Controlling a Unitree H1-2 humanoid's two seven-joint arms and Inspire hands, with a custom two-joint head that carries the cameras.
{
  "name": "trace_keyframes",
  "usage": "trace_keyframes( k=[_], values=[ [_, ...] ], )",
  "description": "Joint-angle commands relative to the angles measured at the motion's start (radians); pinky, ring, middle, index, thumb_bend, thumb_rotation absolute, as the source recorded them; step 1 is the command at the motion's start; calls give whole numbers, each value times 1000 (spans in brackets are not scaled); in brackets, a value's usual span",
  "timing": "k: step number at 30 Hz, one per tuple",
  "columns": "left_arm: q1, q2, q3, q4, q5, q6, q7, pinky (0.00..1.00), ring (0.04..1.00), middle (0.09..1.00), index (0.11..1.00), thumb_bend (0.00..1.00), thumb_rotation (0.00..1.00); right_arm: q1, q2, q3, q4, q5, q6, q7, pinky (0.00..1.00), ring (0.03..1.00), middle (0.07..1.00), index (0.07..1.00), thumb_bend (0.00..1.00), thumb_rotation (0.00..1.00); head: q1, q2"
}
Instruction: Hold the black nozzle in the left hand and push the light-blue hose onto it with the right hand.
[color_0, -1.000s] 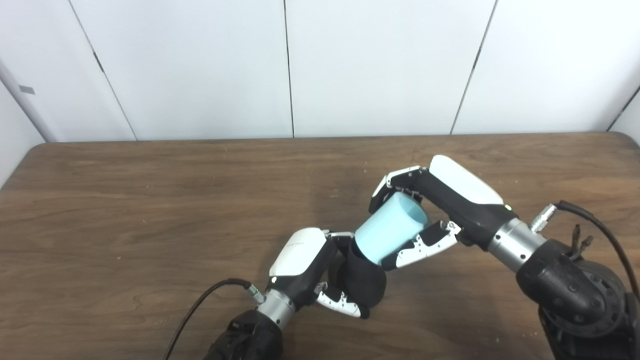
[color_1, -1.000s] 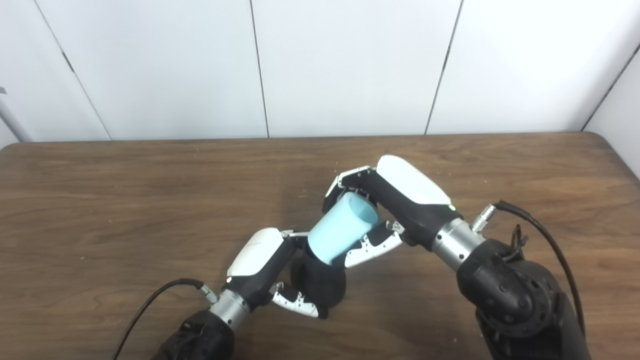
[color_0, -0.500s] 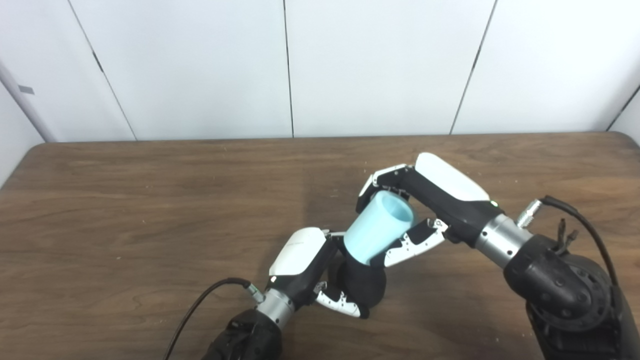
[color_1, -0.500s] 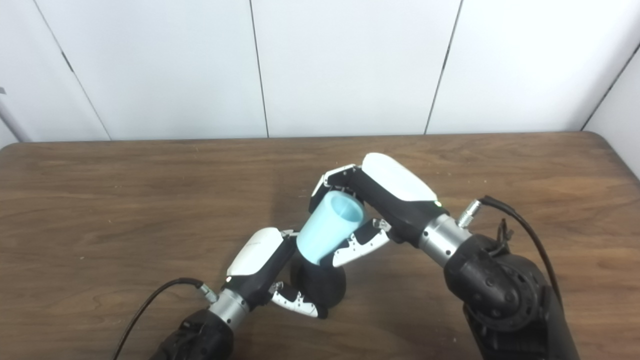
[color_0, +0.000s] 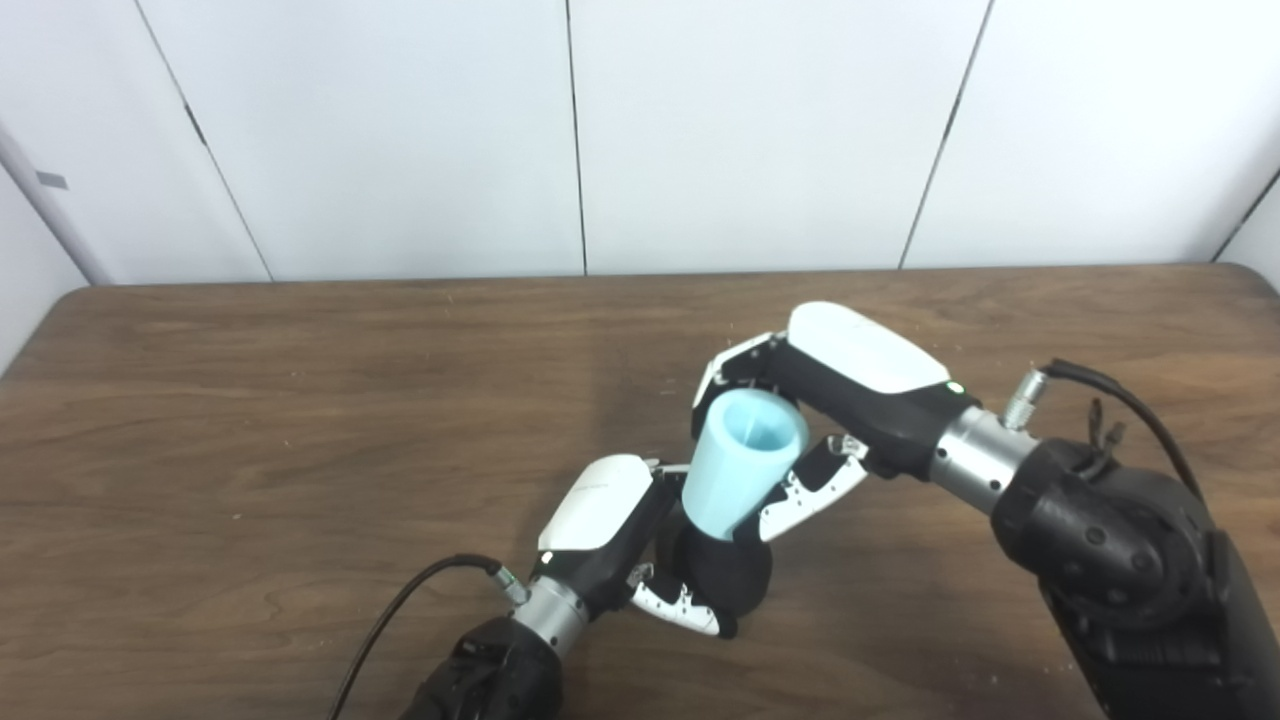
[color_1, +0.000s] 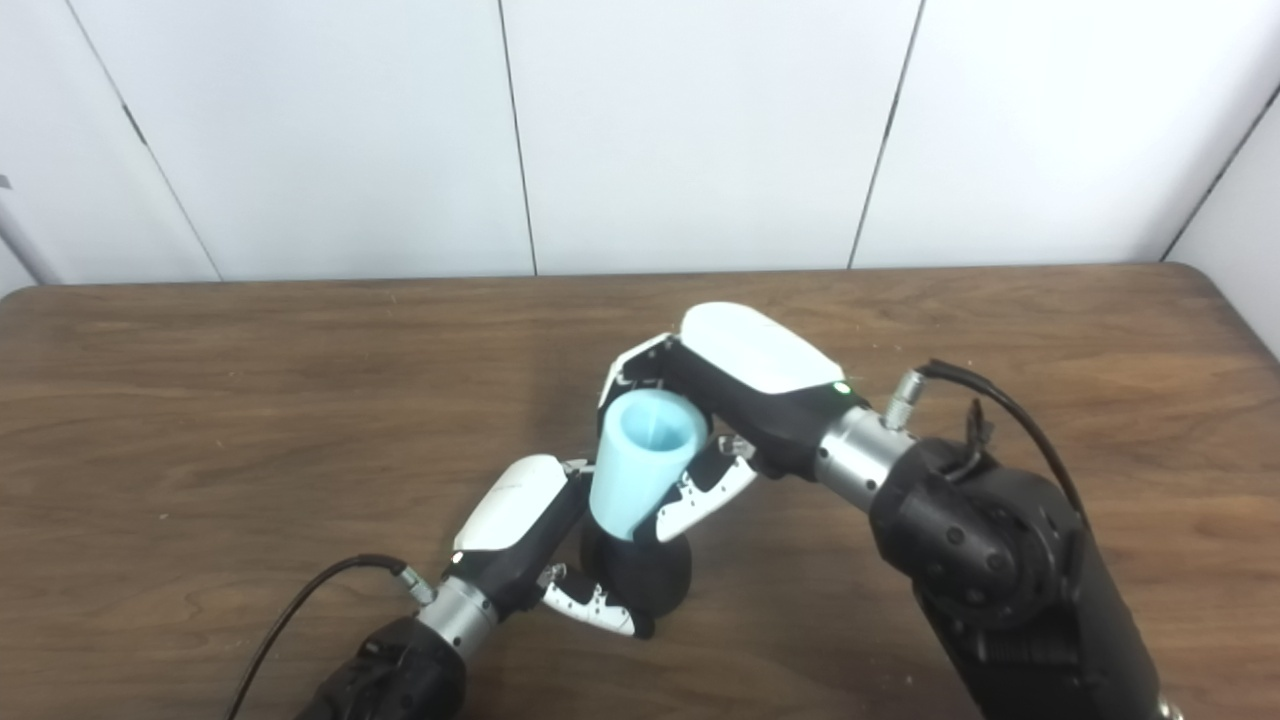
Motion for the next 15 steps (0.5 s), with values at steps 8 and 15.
trace_keyframes(
  k=[8, 15],
  values=[
    [43, 12, -34, 51, 2, 57, -111, 846, 635, 463, 495, 525, 0, -81, -70, 43, 2, 21, -36, 74, 311, 438, 525, 497, 497, 0, -2, 7],
    [46, 7, -32, 52, 6, 59, -108, 844, 633, 463, 495, 525, 0, -67, -65, 53, -8, 43, -29, 69, 311, 436, 519, 498, 498, 0, -5, 11]
  ],
)
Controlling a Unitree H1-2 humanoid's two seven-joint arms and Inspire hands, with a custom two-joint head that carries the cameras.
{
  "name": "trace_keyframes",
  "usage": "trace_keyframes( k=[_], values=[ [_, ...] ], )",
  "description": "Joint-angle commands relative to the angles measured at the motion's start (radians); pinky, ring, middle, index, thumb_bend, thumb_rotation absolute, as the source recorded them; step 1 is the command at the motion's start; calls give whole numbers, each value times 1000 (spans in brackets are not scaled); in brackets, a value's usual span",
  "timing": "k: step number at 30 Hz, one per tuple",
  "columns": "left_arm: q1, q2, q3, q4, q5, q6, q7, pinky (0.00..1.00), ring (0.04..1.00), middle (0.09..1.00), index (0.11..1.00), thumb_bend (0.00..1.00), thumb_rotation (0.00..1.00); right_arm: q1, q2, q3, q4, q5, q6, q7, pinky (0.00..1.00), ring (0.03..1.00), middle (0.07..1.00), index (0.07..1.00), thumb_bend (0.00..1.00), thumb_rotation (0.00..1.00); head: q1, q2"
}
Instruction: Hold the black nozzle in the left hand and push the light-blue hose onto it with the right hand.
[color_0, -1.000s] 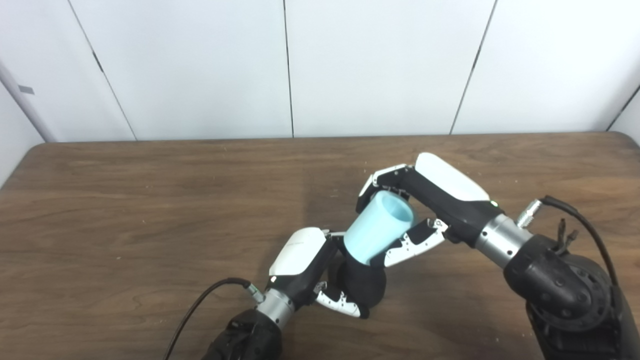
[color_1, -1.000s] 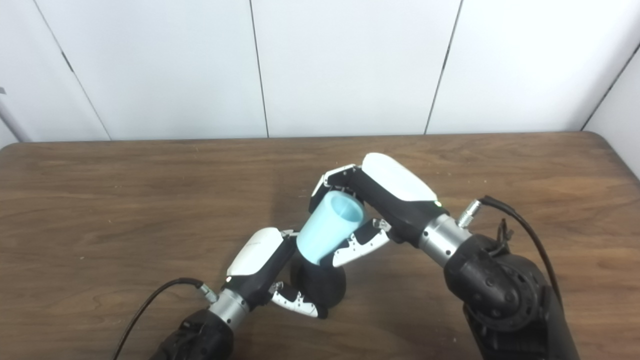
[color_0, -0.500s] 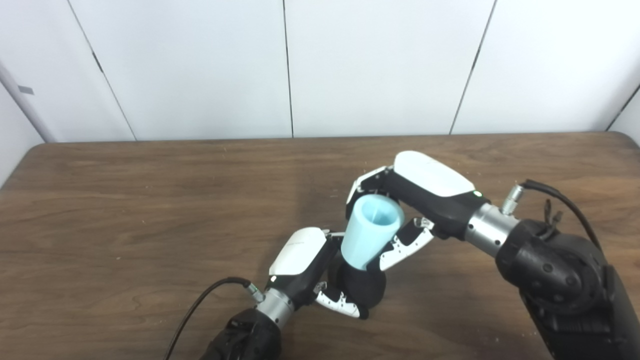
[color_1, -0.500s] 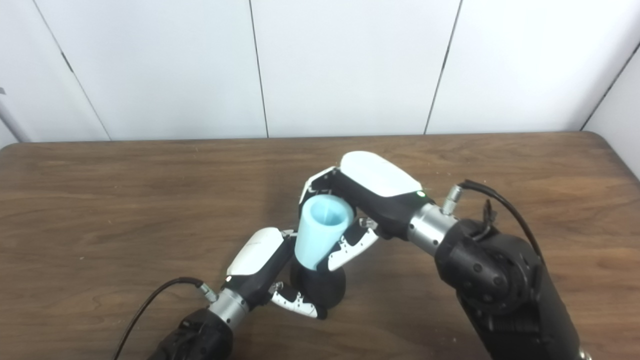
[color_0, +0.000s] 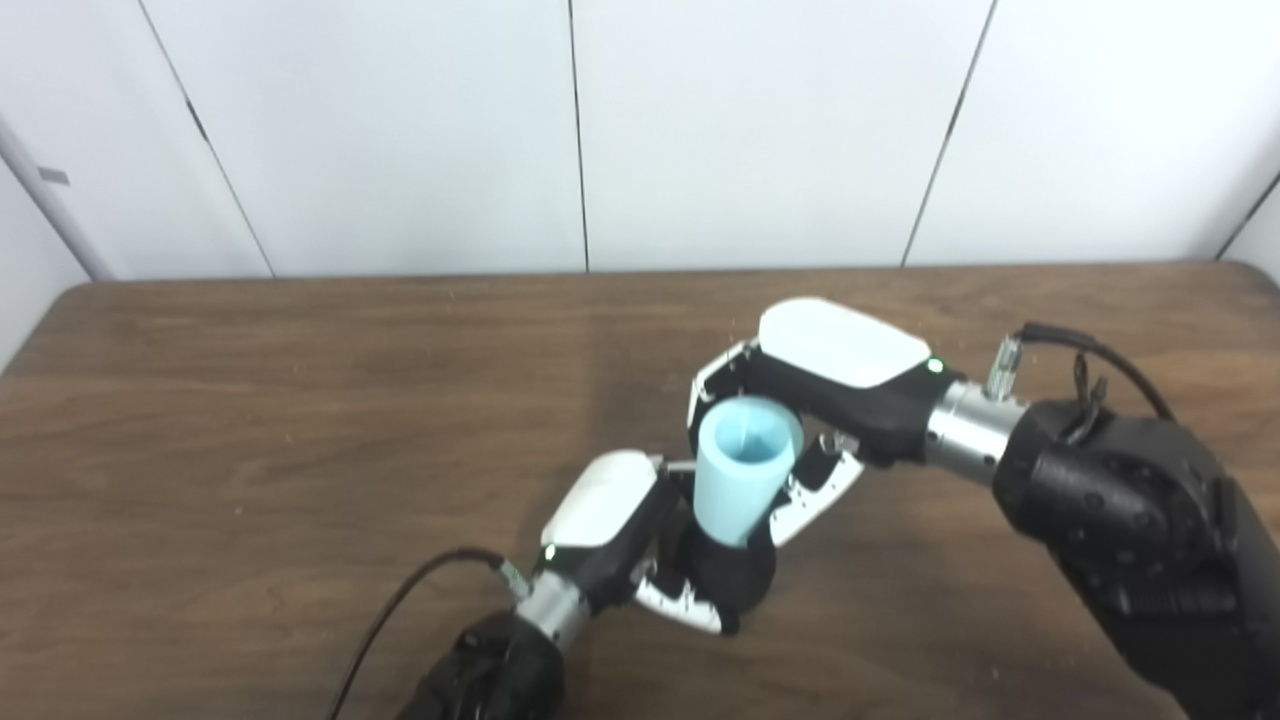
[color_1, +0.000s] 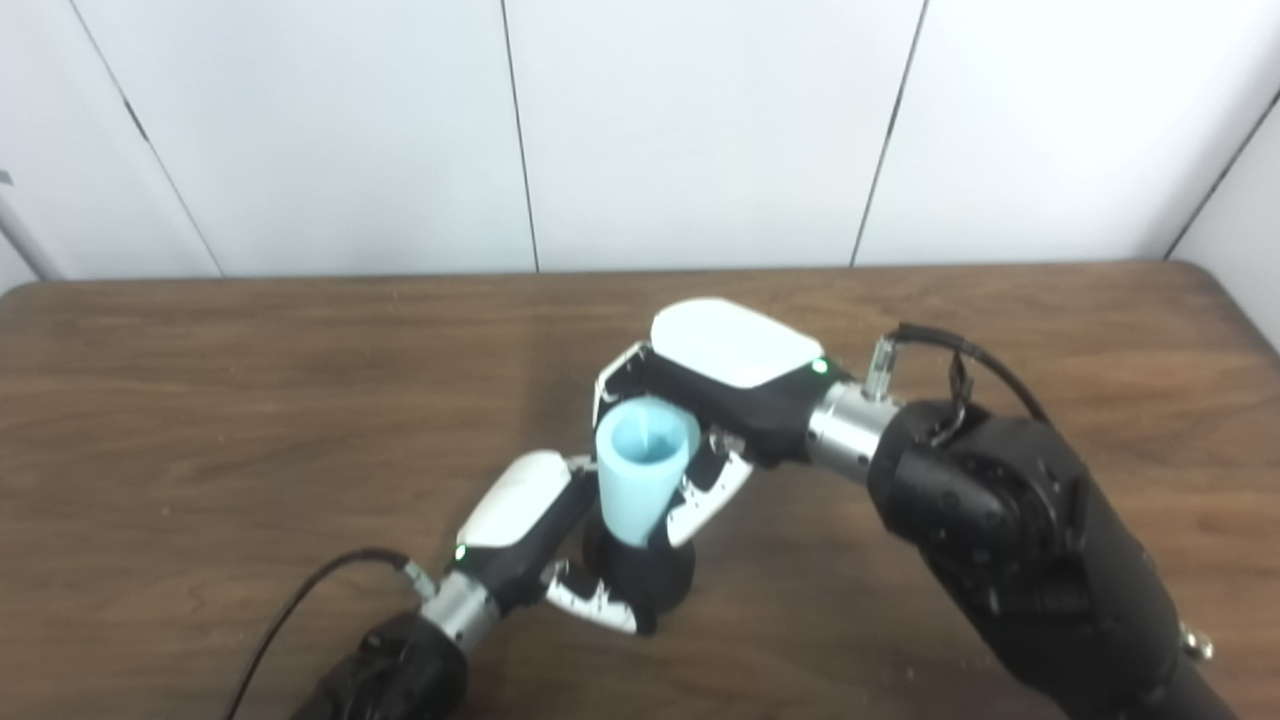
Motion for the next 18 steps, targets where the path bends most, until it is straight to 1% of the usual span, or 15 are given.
trace_keyframes(
  k=[1, 7, 13, 18],
  values=[
    [47, 9, -32, 56, 1, 58, -94, 843, 633, 463, 495, 525, 0, -5, -8, 8, -12, 30, -23, 15, 310, 435, 518, 498, 498, 0, 2, 2],
    [49, 2, -29, 55, -1, 60, -94, 840, 632, 463, 495, 525, 0, 19, -15, 1, 30, 42, -63, -22, 308, 432, 517, 495, 498, 0, 0, 4],
    [52, 0, -25, 44, -4, 65, -96, 840, 632, 463, 495, 525, 0, 88, -8, 8, 39, 23, -61, -74, 306, 432, 513, 498, 498, 0, -2, 9],
    [55, -3, -25, 41, -4, 65, -97, 840, 632, 463, 495, 524, 0, 140, 0, 13, 54, 29, -52, -111, 306, 431, 512, 497, 498, 0, -2, 10]
  ],
)
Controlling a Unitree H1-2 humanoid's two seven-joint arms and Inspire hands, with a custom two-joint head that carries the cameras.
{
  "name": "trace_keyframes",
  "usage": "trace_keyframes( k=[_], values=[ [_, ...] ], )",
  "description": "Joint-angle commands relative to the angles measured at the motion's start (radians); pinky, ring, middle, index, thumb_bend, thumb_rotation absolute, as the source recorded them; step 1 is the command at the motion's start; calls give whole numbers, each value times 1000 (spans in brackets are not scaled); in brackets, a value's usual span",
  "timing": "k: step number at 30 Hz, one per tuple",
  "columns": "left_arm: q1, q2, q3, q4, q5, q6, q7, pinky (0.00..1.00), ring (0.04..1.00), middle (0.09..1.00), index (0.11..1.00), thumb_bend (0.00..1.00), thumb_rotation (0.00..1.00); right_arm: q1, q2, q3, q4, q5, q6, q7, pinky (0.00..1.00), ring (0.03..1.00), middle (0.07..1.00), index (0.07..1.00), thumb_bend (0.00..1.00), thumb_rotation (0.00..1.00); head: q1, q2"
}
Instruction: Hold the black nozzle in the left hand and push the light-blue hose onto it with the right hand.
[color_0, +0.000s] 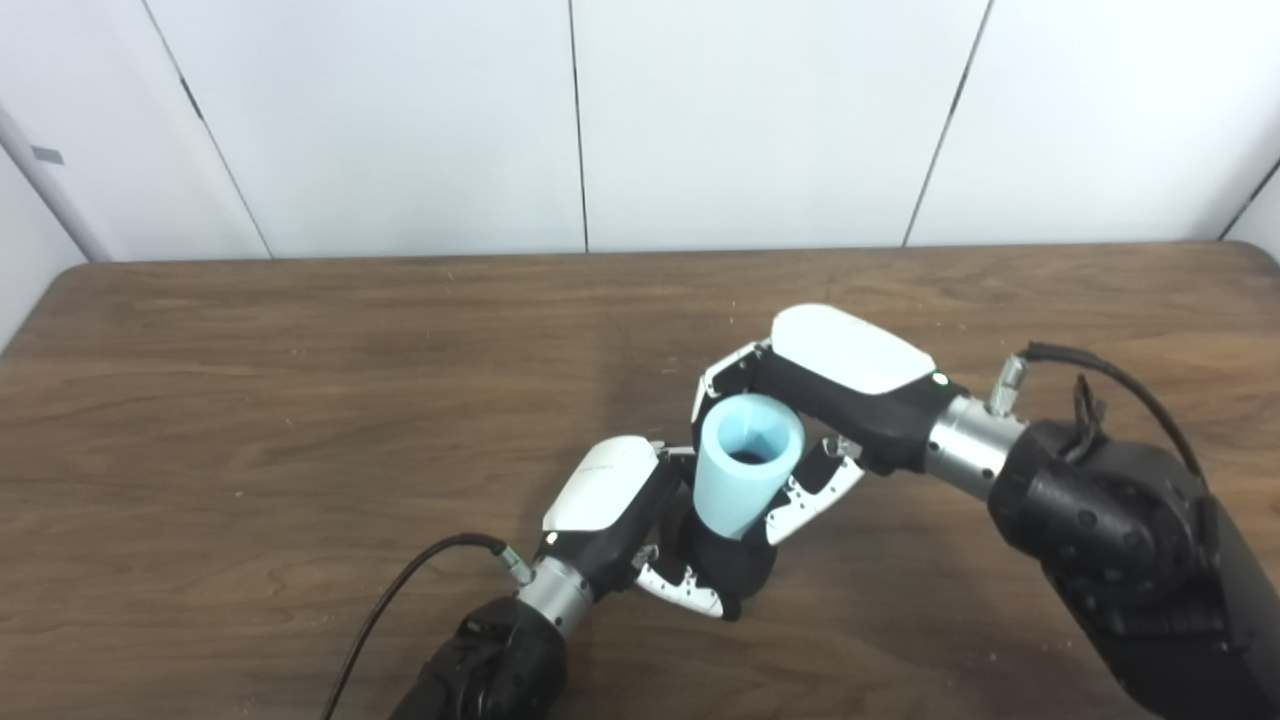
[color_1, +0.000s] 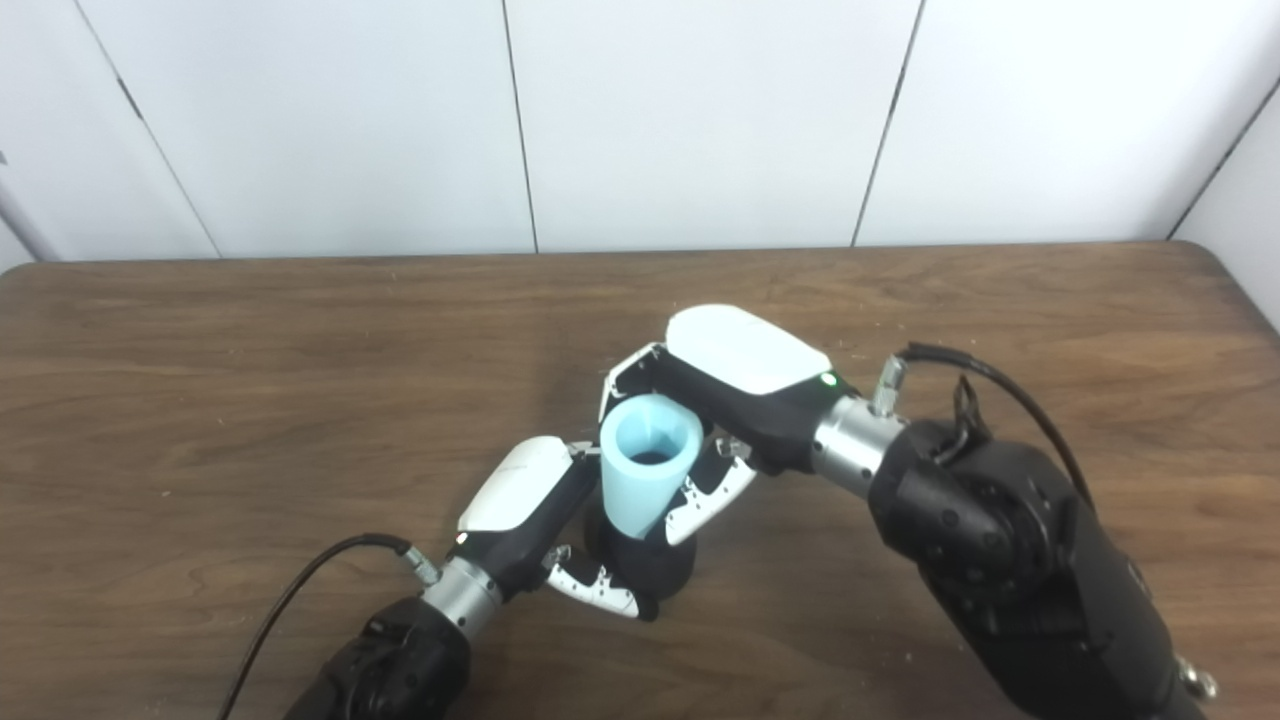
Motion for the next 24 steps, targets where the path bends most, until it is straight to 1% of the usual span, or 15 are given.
trace_keyframes(
  k=[1, 5, 9, 11, 15, 16, 17, 18, 19, 22, 24],
  values=[
    [48, 6, -29, 45, -6, 59, -94, 840, 632, 463, 495, 524, 0, 29, -12, 16, 24, 5, -10, 22, 307, 431, 514, 496, 498, 0, 1, 1],
    [47, 8, -29, 48, -7, 57, -95, 840, 633, 463, 495, 524, 0, 46, -5, 17, 34, 14, -13, 0, 308, 428, 517, 502, 498, 0, 5, 3],
    [45, 12, -28, 50, -9, 53, -97, 840, 633, 463, 495, 524, 0, 50, 3, 13, 29, 15, -33, -32, 317, 430, 520, 514, 498, 0, 1, 2],
    [44, 12, -28, 53, -8, 52, -97, 840, 633, 463, 495, 524, 0, 44, 3, 14, 11, 8, -36, -34, 323, 437, 524, 538, 496, 0, 0, 2],
    [43, 11, -29, 54, -8, 53, -98, 840, 633, 463, 495, 524, 0, 34, 2, 19, -8, -7, -40, -27, 341, 459, 515, 536, 498, 0, -2, 2],
    [43, 11, -29, 53, -8, 54, -98, 840, 633, 463, 495, 524, 0, 32, 1, 21, -12, -10, -42, -25, 495, 579, 611, 628, 707, 3, -2, 2],
    [43, 11, -30, 52, -8, 55, -99, 840, 633, 463, 495, 524, 0, 28, -1, 25, -20, -18, -50, -22, 548, 620, 643, 659, 778, 4, 0, 2],
    [43, 10, -30, 52, -7, 55, -99, 840, 633, 463, 495, 524, 0, 22, -4, 32, -30, -31, -61, -18, 633, 694, 701, 699, 838, 50, 0, 2],
    [42, 10, -31, 52, -7, 55, -100, 840, 633, 464, 495, 524, 0, 18, -6, 36, -36, -40, -69, -14, 750, 797, 784, 752, 899, 131, 0, 2],
    [43, 10, -32, 50, -5, 57, -101, 842, 633, 466, 494, 524, 0, -8, -17, 41, -51, -61, -88, 5, 891, 910, 879, 813, 975, 241, -1, 4],
    [43, 10, -32, 49, -4, 57, -100, 848, 634, 467, 494, 524, 0, -37, -35, 28, -71, -73, -103, 21, 968, 973, 940, 860, 995, 325, -3, 4]
  ],
)
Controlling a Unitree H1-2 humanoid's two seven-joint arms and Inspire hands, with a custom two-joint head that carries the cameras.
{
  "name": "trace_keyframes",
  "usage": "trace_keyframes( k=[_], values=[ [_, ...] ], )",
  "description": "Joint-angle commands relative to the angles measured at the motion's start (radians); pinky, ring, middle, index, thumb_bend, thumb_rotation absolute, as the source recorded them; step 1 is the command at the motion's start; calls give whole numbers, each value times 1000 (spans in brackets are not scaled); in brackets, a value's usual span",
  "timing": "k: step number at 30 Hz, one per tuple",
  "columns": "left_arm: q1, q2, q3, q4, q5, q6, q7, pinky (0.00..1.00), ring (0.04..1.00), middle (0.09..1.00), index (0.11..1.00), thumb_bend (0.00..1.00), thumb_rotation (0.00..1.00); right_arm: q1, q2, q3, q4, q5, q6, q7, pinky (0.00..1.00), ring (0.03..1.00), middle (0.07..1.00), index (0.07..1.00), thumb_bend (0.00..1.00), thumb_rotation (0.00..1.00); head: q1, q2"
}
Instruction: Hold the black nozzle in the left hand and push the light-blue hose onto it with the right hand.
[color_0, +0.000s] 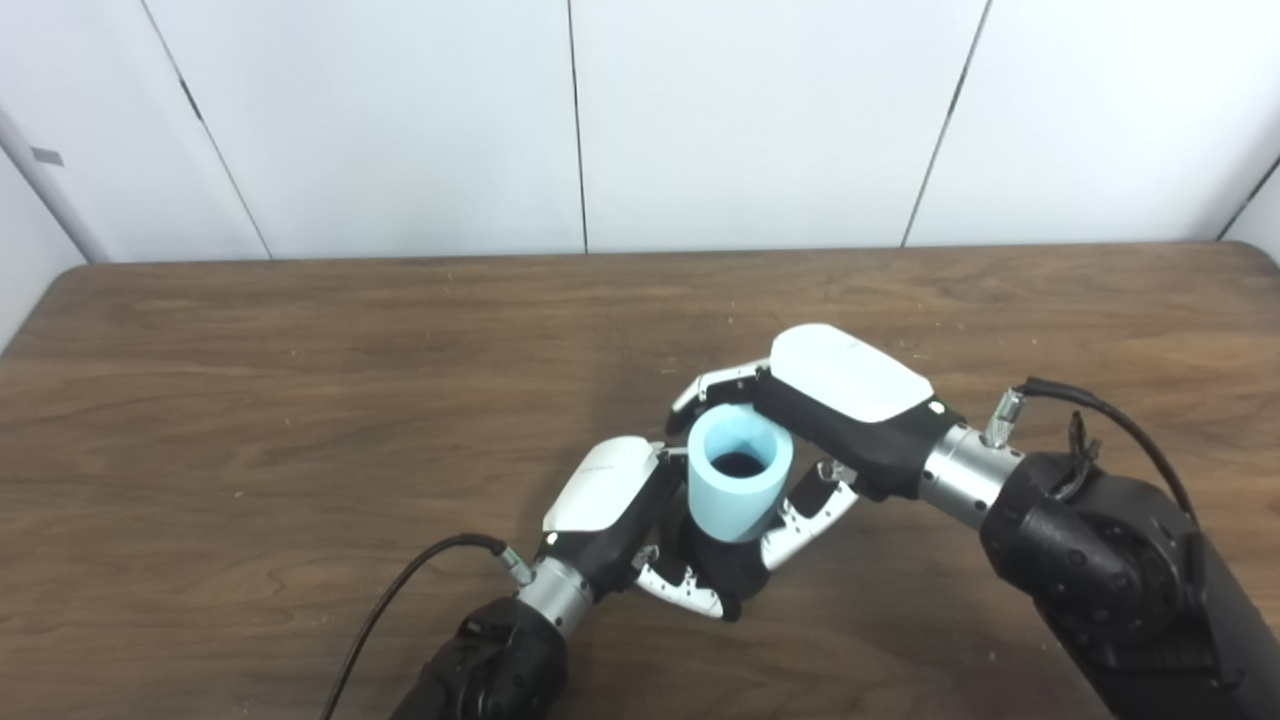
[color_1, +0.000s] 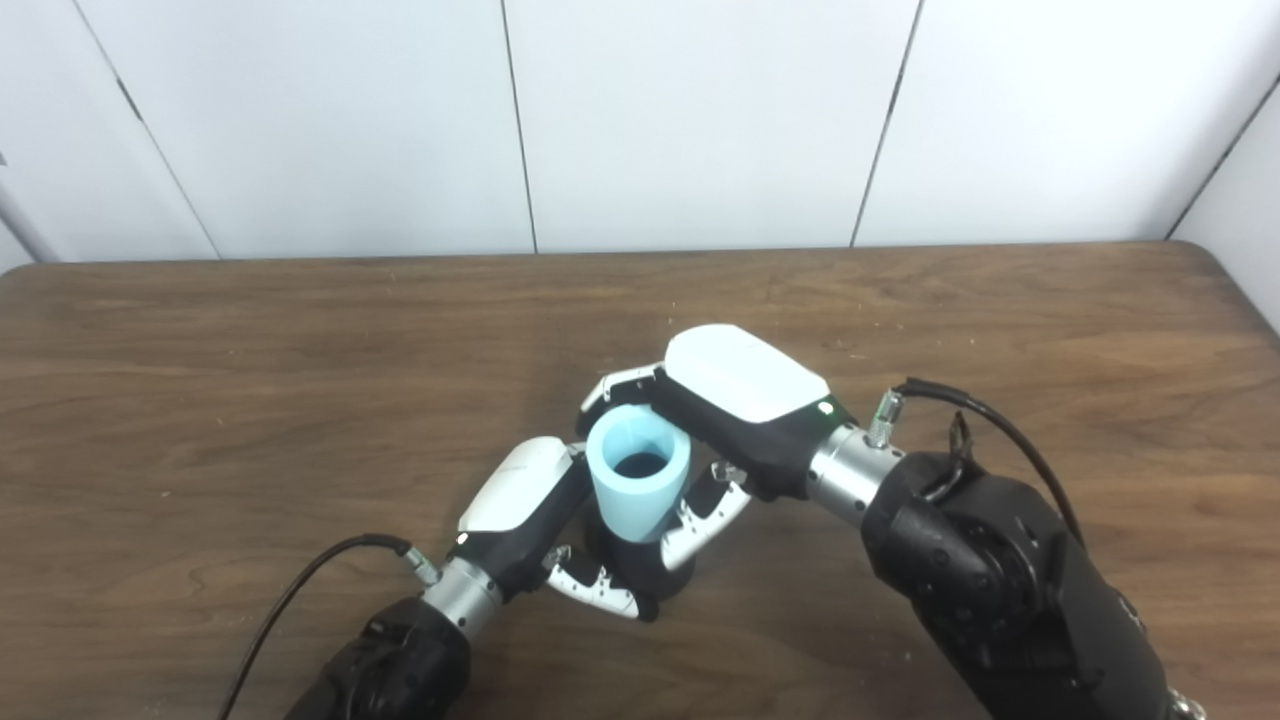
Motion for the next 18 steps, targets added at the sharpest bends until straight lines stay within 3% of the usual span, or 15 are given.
trace_keyframes(
  k=[1, 5, 11, 18],
  values=[
    [43, 9, -33, 52, -3, 56, -98, 854, 635, 467, 493, 524, 0, -58, -31, -12, -55, -7, -56, 32, 987, 989, 964, 881, 999, 374, 1, 1],
    [41, 8, -33, 57, -2, 55, -96, 860, 641, 462, 494, 524, 0, -89, -25, -59, -106, -33, -48, 39, 1000, 1000, 991, 913, 1000, 433, 5, 0],
    [37, 6, -32, 61, -2, 59, -97, 860, 642, 467, 492, 524, 0, -107, 8, -140, -175, -21, 4, 61, 1000, 998, 974, 906, 960, 334, 8, -1],
    [37, 5, -30, 63, -3, 59, -96, 853, 640, 467, 492, 524, 0, -70, -23, -232, -214, 52, -29, 51, 945, 959, 944, 901, 954, 399, 10, -1]
  ],
)
